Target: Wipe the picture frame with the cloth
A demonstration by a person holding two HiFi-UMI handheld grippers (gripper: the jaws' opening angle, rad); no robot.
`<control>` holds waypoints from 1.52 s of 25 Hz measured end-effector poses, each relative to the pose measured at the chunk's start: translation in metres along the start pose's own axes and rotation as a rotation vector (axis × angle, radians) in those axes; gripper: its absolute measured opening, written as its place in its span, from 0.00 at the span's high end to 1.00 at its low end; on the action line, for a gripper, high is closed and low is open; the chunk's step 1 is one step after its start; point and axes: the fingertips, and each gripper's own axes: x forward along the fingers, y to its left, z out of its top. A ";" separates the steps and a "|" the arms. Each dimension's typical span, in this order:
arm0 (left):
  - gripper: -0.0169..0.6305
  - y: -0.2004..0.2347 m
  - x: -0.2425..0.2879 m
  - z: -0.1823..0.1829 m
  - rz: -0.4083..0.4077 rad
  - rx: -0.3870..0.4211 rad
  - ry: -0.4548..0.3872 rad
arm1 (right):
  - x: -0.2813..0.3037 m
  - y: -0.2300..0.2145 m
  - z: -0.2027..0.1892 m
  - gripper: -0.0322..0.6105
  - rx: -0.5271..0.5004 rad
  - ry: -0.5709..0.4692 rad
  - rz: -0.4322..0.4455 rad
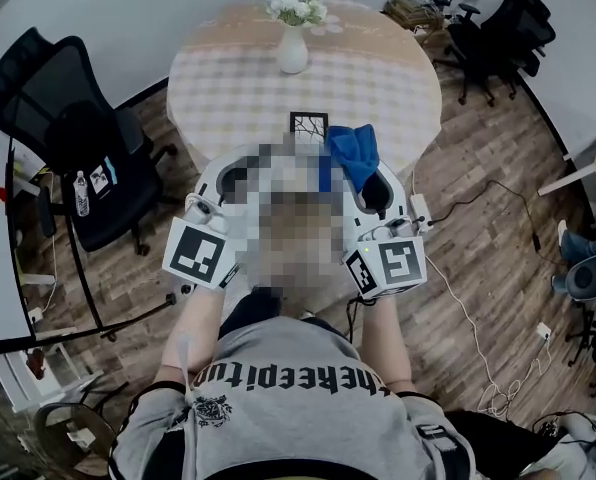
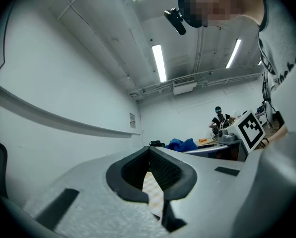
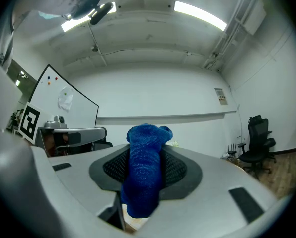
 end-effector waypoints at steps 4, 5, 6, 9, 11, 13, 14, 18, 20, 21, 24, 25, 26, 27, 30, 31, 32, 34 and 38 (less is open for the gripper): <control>0.95 0.020 0.011 -0.007 -0.036 -0.009 -0.004 | 0.021 -0.002 -0.002 0.72 -0.003 -0.002 -0.034; 0.95 0.025 0.014 -0.009 -0.044 -0.011 -0.005 | 0.026 -0.003 -0.003 0.72 -0.005 -0.001 -0.042; 0.95 0.030 0.016 -0.010 -0.052 -0.013 -0.006 | 0.031 -0.003 -0.005 0.72 -0.007 -0.001 -0.050; 0.95 0.044 0.023 -0.016 -0.072 -0.021 -0.007 | 0.044 -0.005 -0.009 0.72 -0.001 0.001 -0.077; 0.95 0.052 0.027 -0.020 -0.087 -0.027 -0.008 | 0.052 -0.005 -0.011 0.72 -0.004 0.003 -0.089; 0.95 0.060 0.030 -0.024 -0.100 -0.033 -0.005 | 0.061 -0.005 -0.012 0.72 -0.005 0.003 -0.100; 0.95 0.064 0.032 -0.026 -0.106 -0.039 -0.001 | 0.066 -0.005 -0.013 0.72 -0.005 0.003 -0.106; 0.95 0.081 0.035 -0.033 -0.131 -0.047 0.001 | 0.080 -0.003 -0.018 0.72 -0.005 0.005 -0.137; 0.95 0.087 0.037 -0.035 -0.145 -0.045 -0.006 | 0.084 -0.002 -0.020 0.72 -0.006 0.006 -0.153; 0.95 0.089 0.038 -0.036 -0.151 -0.048 -0.007 | 0.085 -0.002 -0.020 0.72 -0.006 0.006 -0.160; 0.95 0.091 0.044 -0.039 -0.169 -0.060 -0.008 | 0.087 -0.005 -0.021 0.72 -0.006 0.011 -0.179; 0.95 0.092 0.046 -0.040 -0.174 -0.063 -0.009 | 0.088 -0.006 -0.022 0.72 -0.006 0.013 -0.184; 0.95 0.093 0.048 -0.040 -0.179 -0.067 -0.009 | 0.089 -0.008 -0.022 0.72 -0.005 0.016 -0.190; 0.95 0.093 0.051 -0.041 -0.182 -0.072 -0.009 | 0.089 -0.010 -0.023 0.72 -0.003 0.018 -0.195; 0.95 0.093 0.058 -0.046 -0.188 -0.097 0.006 | 0.091 -0.018 -0.026 0.72 0.000 0.025 -0.206; 0.95 0.092 0.061 -0.048 -0.191 -0.097 0.005 | 0.091 -0.021 -0.027 0.72 0.000 0.029 -0.208; 0.95 0.092 0.064 -0.049 -0.193 -0.093 0.003 | 0.092 -0.024 -0.028 0.72 0.001 0.034 -0.211; 0.95 0.093 0.070 -0.052 -0.192 -0.089 0.003 | 0.094 -0.030 -0.031 0.72 0.004 0.042 -0.211; 0.95 0.100 0.082 -0.056 -0.170 -0.089 0.009 | 0.106 -0.043 -0.036 0.72 0.024 0.046 -0.205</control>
